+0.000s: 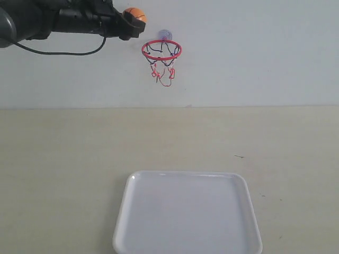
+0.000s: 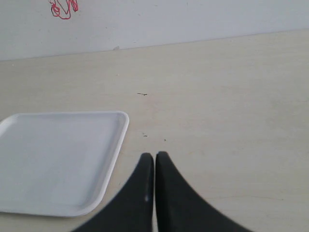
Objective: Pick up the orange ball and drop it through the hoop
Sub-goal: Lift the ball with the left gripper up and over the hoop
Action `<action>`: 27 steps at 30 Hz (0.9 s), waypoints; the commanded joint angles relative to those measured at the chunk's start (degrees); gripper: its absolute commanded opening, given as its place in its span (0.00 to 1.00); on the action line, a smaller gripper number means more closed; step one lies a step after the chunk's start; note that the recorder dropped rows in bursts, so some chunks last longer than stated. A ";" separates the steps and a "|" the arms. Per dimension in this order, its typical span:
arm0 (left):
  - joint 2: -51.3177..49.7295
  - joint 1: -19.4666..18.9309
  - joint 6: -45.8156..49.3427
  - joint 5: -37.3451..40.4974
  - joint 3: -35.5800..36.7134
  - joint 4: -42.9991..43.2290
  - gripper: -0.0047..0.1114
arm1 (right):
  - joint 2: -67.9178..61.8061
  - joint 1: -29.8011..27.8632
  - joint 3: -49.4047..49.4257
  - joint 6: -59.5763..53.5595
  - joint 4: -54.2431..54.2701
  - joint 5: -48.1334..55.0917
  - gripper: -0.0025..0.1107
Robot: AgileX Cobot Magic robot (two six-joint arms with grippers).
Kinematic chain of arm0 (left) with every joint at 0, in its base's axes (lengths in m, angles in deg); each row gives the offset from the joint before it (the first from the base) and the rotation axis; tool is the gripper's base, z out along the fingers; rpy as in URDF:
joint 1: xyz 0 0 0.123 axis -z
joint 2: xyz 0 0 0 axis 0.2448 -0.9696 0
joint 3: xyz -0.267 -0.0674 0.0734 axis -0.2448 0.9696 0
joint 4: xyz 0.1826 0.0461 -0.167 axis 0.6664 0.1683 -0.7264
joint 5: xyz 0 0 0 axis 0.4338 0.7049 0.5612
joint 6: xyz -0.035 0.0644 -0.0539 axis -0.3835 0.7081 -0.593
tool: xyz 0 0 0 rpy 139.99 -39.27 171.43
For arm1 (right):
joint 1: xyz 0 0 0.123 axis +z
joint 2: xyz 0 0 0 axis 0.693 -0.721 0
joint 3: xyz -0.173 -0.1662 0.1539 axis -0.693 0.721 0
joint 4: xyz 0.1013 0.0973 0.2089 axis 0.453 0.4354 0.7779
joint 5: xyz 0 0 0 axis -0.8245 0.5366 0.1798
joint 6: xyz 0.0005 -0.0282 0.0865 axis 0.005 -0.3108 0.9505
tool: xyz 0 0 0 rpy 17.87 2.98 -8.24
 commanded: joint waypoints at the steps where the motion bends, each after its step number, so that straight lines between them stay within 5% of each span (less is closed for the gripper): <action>1: -3.13 -0.37 -0.53 2.08 -5.74 -2.13 0.08 | 0.25 0.13 -0.07 -0.19 -0.48 -0.84 0.02; 27: -9.50 -0.37 1.43 9.99 -10.01 -16.59 0.08 | 0.25 0.13 -0.07 -0.19 -0.48 -0.84 0.02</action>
